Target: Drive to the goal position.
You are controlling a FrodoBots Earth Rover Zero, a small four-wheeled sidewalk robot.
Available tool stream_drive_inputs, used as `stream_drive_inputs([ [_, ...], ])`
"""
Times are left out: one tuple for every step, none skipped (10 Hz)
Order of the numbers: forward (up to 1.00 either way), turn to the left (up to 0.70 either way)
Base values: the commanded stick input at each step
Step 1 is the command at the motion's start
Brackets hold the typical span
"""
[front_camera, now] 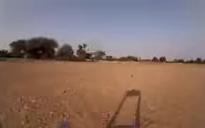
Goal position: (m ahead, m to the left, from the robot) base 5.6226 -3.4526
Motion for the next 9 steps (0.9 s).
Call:
stream_drive_inputs([
  [0.70, 0.00],
  [0.70, 0.00],
  [0.70, 0.00],
  [0.70, 0.00],
  [0.70, 0.00],
  [0.70, 0.00],
  [0.70, 0.00],
  [0.70, 0.00],
  [0.70, 0.00],
])
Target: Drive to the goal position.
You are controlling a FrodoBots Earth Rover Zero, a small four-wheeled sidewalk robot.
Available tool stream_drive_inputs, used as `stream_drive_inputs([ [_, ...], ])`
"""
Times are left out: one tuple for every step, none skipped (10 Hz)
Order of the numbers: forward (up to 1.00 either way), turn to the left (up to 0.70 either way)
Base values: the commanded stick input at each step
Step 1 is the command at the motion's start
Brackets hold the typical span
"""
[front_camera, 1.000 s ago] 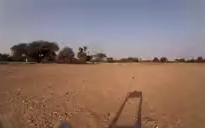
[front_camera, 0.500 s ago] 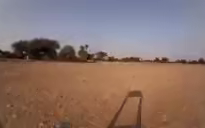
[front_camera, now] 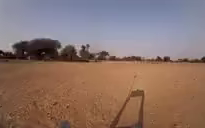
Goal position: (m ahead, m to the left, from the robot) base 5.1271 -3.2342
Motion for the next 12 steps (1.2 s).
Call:
stream_drive_inputs([
  [0.70, 0.00],
  [0.70, 0.00],
  [0.70, 0.00],
  [0.70, 0.00],
  [0.70, 0.00],
  [0.70, 0.00],
  [0.70, -0.25],
  [0.70, -0.35],
  [0.70, -0.35],
  [0.70, -0.26],
  [0.70, 0.00],
  [0.70, 0.00],
])
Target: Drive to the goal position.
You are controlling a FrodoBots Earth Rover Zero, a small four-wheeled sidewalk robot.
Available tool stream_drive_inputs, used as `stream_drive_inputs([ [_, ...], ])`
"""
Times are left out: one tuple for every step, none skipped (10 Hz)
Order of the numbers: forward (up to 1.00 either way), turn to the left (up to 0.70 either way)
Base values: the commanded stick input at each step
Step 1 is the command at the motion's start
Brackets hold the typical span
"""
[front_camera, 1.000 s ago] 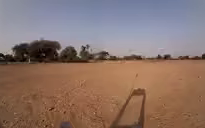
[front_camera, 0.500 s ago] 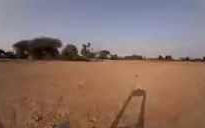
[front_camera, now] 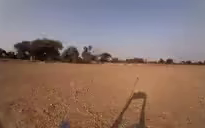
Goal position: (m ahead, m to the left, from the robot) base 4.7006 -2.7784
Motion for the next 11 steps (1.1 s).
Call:
stream_drive_inputs([
  [0.70, 0.00],
  [0.70, 0.00],
  [0.70, 0.00],
  [0.70, 0.00],
  [0.70, -0.25],
  [0.70, -0.33],
  [0.70, -0.09],
  [0.70, 0.00],
  [0.70, 0.00],
  [0.70, 0.00],
  [0.70, 0.00],
])
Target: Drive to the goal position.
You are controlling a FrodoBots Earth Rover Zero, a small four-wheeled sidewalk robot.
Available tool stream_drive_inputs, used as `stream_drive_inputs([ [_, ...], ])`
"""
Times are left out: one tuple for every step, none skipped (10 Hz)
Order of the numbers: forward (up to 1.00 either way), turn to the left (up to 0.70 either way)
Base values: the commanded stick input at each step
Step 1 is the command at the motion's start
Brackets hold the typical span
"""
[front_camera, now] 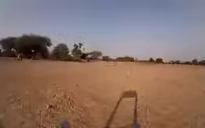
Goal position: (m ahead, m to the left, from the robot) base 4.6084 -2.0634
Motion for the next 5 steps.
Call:
stream_drive_inputs([
  [0.70, 0.00],
  [0.70, 0.00],
  [0.70, 0.00],
  [0.70, 0.00],
  [0.70, 0.00],
])
